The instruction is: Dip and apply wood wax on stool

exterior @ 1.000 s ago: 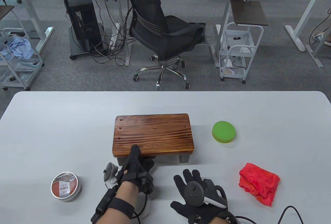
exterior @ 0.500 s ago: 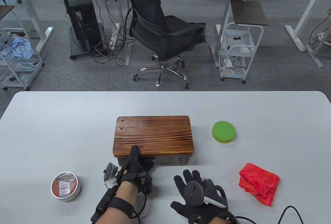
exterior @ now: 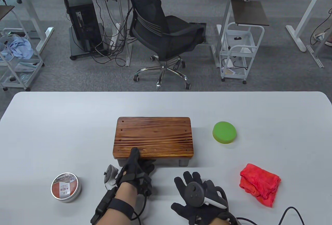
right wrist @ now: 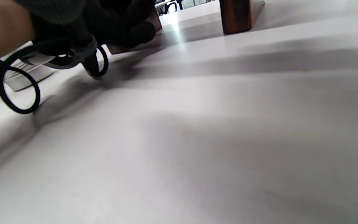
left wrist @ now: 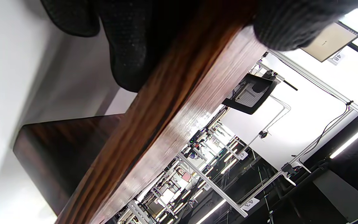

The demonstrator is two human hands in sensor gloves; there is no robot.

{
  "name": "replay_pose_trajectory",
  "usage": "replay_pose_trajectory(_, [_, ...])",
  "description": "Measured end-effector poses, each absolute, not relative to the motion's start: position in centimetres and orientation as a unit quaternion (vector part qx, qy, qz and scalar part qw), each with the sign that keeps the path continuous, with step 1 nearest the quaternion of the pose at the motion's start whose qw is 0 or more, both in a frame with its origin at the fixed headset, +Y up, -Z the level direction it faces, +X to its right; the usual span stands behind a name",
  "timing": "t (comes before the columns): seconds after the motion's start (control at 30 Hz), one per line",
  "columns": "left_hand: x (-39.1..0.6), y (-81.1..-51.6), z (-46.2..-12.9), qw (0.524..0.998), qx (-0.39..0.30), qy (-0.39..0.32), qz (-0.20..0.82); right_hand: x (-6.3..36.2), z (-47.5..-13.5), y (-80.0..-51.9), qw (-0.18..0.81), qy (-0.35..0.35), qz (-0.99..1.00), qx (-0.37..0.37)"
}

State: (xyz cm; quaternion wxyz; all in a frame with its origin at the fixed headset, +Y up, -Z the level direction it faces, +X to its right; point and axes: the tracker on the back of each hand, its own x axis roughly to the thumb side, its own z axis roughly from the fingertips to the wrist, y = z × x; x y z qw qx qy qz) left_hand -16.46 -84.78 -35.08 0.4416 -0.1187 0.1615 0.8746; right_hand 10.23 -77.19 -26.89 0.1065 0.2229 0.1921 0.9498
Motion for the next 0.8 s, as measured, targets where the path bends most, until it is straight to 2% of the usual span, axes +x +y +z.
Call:
replay_pose_trajectory(0.17, [-16.5, -85.1, -35.1, 0.439, -0.13, 0.16, 0.875, 10.2, -26.9, -77.2, 0.106, 0.191, 0.95, 0.223])
replay_pose_trajectory(0.27, [-16.6, -85.1, -34.7, 0.453, -0.166, 0.146, 0.864, 10.1, -26.9, -77.2, 0.107, 0.193, 0.95, 0.224])
replay_pose_trajectory(0.43, [-17.0, -83.8, -33.9, 0.547, -0.276, 0.077, 0.786, 10.1, -26.8, -77.2, 0.104, 0.192, 0.949, 0.225])
replay_pose_trajectory(0.57, [-16.9, -81.4, -33.1, 0.661, -0.335, -0.039, 0.67, 10.2, -26.8, -77.3, 0.107, 0.192, 0.949, 0.225])
replay_pose_trajectory(0.63, [-16.5, -79.6, -32.3, 0.741, -0.315, -0.086, 0.587, 10.1, -26.7, -77.2, 0.106, 0.19, 0.949, 0.227])
replay_pose_trajectory(0.67, [-16.5, -78.8, -32.0, 0.766, -0.3, -0.101, 0.56, 10.1, -26.7, -77.2, 0.106, 0.189, 0.949, 0.228])
replay_pose_trajectory(0.8, [-16.3, -74.5, -30.0, 0.881, -0.169, -0.159, 0.411, 9.9, -26.6, -77.2, 0.101, 0.189, 0.949, 0.229])
